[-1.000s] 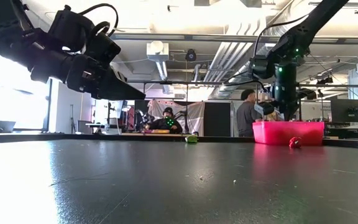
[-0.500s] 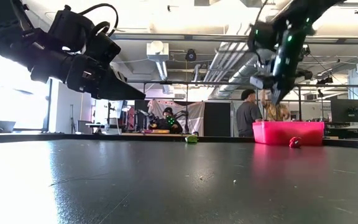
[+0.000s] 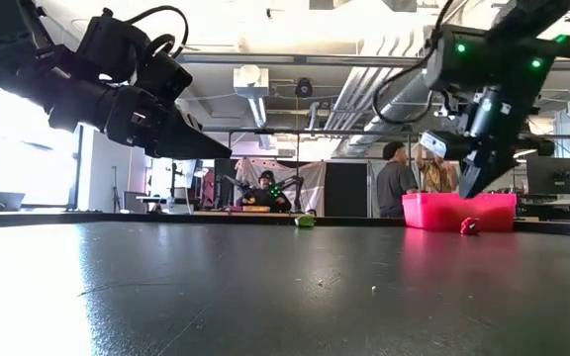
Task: Sort produce into baskets
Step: Put the red chilli pepper into the blue bin
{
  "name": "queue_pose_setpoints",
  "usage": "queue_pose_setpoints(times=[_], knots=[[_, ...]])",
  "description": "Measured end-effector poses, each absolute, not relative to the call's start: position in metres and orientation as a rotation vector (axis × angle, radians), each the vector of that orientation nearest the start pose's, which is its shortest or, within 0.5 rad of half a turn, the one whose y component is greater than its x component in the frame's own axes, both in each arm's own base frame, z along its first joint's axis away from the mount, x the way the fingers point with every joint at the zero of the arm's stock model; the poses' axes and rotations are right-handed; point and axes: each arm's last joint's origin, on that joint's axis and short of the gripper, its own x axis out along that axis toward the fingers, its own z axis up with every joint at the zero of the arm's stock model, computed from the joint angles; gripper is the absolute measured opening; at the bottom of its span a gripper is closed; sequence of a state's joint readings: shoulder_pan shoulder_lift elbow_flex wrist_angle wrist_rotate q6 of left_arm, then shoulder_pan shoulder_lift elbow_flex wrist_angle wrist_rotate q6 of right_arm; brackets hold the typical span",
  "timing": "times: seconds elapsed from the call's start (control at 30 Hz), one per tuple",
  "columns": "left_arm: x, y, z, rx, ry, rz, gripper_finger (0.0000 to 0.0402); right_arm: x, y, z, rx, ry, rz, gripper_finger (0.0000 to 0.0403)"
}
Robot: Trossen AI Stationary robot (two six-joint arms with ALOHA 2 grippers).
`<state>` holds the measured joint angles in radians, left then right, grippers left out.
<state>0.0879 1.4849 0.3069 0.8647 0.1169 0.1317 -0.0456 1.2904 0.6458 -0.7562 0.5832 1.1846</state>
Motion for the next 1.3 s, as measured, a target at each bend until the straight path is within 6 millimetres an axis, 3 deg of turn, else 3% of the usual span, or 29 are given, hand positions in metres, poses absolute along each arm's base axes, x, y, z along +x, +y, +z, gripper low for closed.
queue_pose_setpoints(times=[0.3, 0.7, 0.9, 1.1, 1.3], knots=[[0.238, 0.018, 0.134, 0.099, 0.308, -0.049, 0.0000, 0.203, -0.018, 0.143, 0.577, 0.892, -1.267, 0.0134], [0.238, 0.018, 0.133, 0.099, 0.309, -0.049, 0.0000, 0.206, -0.021, 0.123, 0.532, 0.853, -1.404, 0.0142], [0.238, 0.018, 0.133, 0.098, 0.309, -0.049, 0.0000, 0.209, -0.020, 0.116, 0.536, 0.882, -1.404, 0.0110], [0.238, 0.018, 0.133, 0.072, 0.309, -0.045, 0.0000, 0.209, -0.021, 0.113, 0.507, 0.919, -1.390, 0.0015], [0.238, 0.018, 0.134, 0.076, 0.309, -0.024, 0.0000, 0.208, -0.020, 0.118, 0.468, 0.950, -1.336, 0.0004]])
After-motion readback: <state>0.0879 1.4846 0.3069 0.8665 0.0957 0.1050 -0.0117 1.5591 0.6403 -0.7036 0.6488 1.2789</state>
